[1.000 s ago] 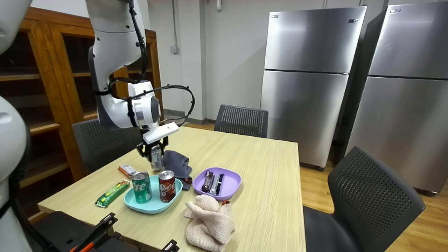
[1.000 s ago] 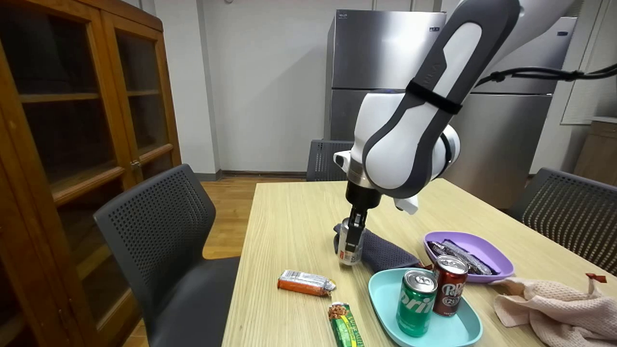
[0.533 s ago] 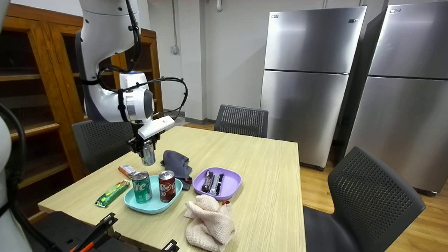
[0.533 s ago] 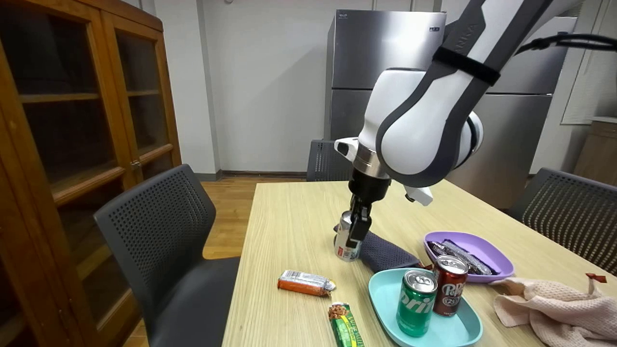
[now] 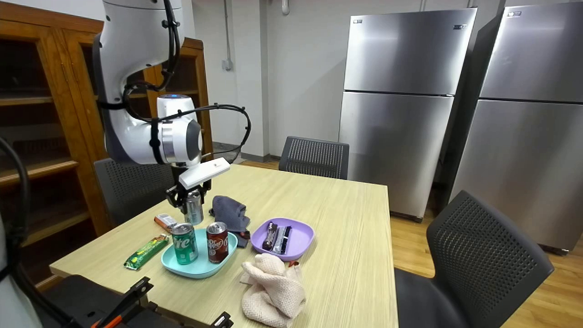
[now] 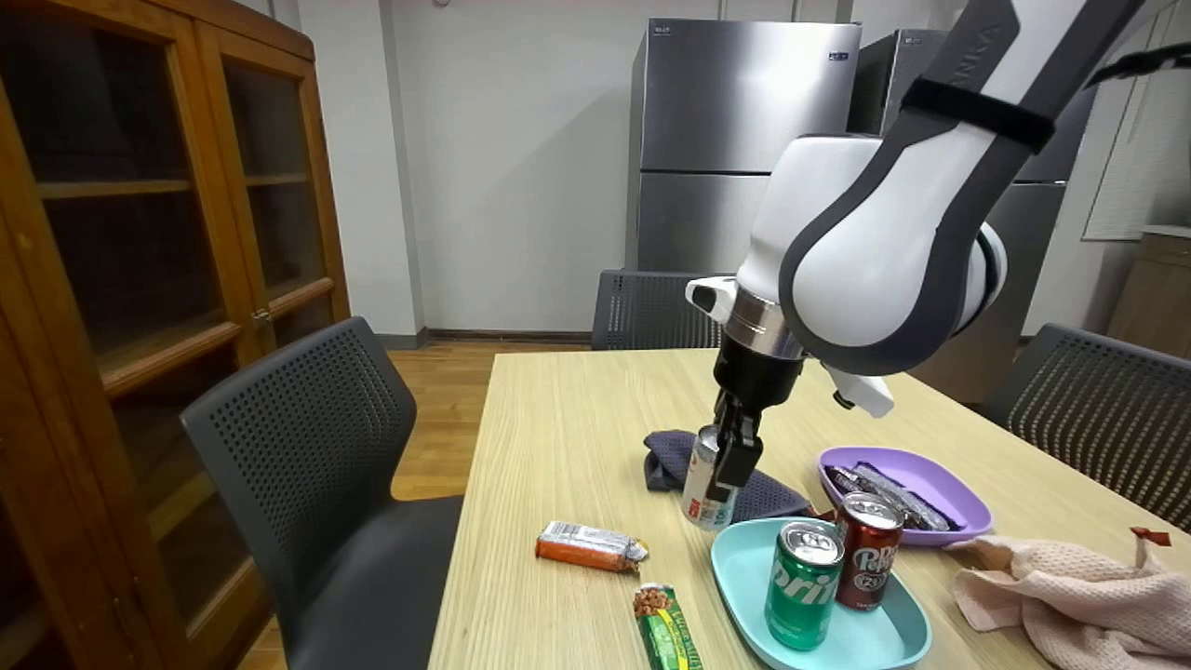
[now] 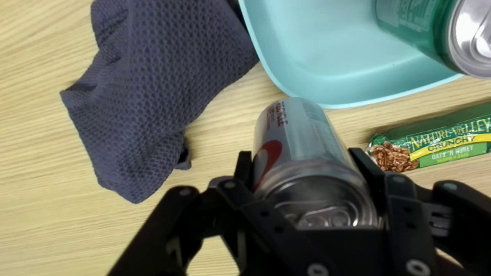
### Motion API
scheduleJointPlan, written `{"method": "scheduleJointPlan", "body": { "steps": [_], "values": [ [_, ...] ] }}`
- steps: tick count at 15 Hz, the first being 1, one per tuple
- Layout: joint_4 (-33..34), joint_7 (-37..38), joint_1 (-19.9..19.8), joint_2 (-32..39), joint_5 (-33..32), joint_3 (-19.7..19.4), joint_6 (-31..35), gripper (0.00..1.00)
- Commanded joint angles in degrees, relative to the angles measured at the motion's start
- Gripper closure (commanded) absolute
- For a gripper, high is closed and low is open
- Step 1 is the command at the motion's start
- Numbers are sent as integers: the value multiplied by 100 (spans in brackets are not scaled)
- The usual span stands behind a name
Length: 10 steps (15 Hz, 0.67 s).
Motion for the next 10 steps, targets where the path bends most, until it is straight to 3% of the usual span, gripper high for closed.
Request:
{"method": "scheduleJointPlan", "body": {
  "steps": [1, 10],
  "values": [
    [-284, 64, -68, -212, 303, -51, 267, 61],
    [-470, 568, -48, -152, 686, -293, 291, 61]
  ]
}}
